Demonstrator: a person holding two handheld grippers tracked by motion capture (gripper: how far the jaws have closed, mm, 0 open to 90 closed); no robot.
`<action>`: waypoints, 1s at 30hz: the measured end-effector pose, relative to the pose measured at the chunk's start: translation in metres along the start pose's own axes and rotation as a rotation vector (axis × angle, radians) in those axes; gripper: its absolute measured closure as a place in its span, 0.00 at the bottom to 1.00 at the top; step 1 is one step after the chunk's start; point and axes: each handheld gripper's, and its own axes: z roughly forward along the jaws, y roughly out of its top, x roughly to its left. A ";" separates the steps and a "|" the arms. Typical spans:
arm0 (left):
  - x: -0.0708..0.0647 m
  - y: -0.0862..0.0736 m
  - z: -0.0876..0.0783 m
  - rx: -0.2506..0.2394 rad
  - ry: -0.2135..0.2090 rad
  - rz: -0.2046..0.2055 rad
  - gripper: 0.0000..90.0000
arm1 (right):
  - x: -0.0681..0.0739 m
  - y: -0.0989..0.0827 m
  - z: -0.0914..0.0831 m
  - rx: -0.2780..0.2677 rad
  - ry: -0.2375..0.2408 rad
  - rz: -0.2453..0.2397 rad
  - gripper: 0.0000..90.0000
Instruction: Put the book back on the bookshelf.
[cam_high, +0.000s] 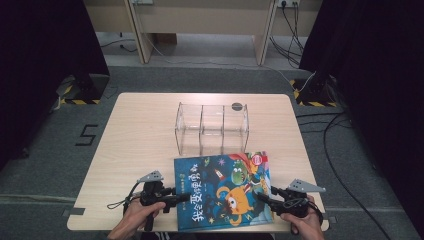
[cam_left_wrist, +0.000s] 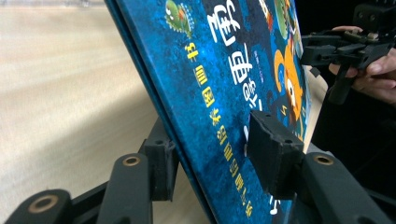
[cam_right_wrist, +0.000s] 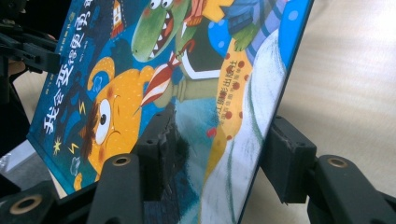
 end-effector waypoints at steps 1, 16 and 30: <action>0.000 0.000 0.000 -0.005 -0.001 -0.002 0.60 | 0.000 0.001 -0.001 -0.002 -0.004 -0.005 0.54; 0.006 0.003 0.006 0.001 -0.100 -0.034 0.61 | -0.003 0.000 -0.001 0.008 0.006 0.022 0.54; -0.014 0.010 0.012 -0.035 -0.254 -0.067 0.76 | 0.003 0.000 0.006 0.009 0.055 0.040 0.51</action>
